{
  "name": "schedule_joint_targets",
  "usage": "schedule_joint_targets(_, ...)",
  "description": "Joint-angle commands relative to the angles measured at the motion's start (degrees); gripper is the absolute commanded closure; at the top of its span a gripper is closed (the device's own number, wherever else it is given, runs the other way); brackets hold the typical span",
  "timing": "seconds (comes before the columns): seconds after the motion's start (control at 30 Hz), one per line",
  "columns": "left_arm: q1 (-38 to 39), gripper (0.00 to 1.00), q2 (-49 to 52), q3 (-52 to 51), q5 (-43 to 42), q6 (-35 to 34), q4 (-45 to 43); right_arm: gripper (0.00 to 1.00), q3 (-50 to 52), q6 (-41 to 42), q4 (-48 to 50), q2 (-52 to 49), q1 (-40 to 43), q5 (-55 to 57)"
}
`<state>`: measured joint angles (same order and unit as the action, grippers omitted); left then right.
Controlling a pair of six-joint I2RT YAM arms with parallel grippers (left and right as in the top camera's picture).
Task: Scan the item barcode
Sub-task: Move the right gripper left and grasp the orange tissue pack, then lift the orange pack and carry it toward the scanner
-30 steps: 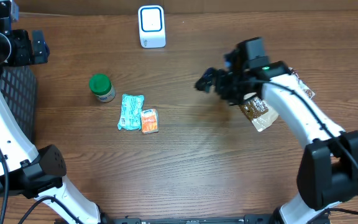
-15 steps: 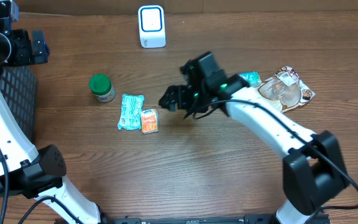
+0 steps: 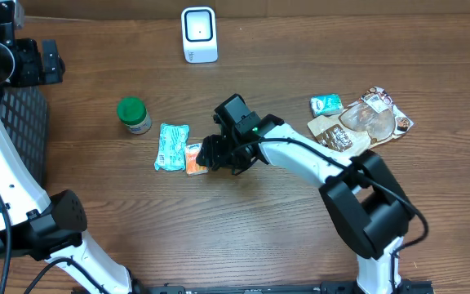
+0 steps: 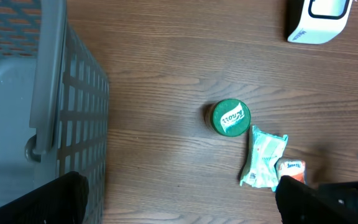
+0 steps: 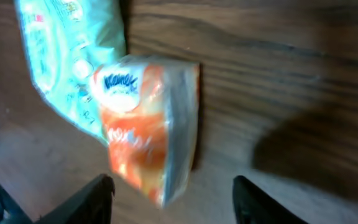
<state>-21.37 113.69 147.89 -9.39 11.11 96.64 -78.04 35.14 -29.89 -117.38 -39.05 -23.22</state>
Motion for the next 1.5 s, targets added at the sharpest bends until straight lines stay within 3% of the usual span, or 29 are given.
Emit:
schedule_joint_targets(0.0,0.0,0.00,-0.1,0.2,-0.7,0.5,0.0,0.43,0.2,0.4,2.3,-2.6,0.1,-2.8)
schedule_joint_targets(0.17,0.0,0.00,-0.1,0.2,-0.7,0.5,0.0,0.49,0.2,-1.1,3.3,-2.7,0.1,-3.2)
schedule_joint_targets(0.37,0.0,0.00,-0.1,0.2,-0.7,0.5,0.0,0.78,0.2,-1.1,-0.7,-2.7,0.1,0.9)
schedule_joint_targets(0.57,0.0,0.00,-0.1,0.2,-0.7,0.5,0.0,0.96,0.0,-3.0,-0.9,-2.6,0.3,-0.7)
schedule_joint_targets(0.97,0.0,0.00,-0.1,0.2,-0.7,0.5,0.0,0.96,-2.8,-14.4,-9.0,1.3,4.3,-1.3)
schedule_joint_targets(1.17,0.0,0.00,-0.1,0.2,-0.7,0.5,0.0,0.65,-2.7,-15.3,-12.2,1.9,5.6,-1.3)
schedule_joint_targets(1.47,0.0,0.01,-0.1,0.2,-0.7,0.5,0.0,0.66,-2.7,-12.9,-12.3,1.9,6.1,-4.0)
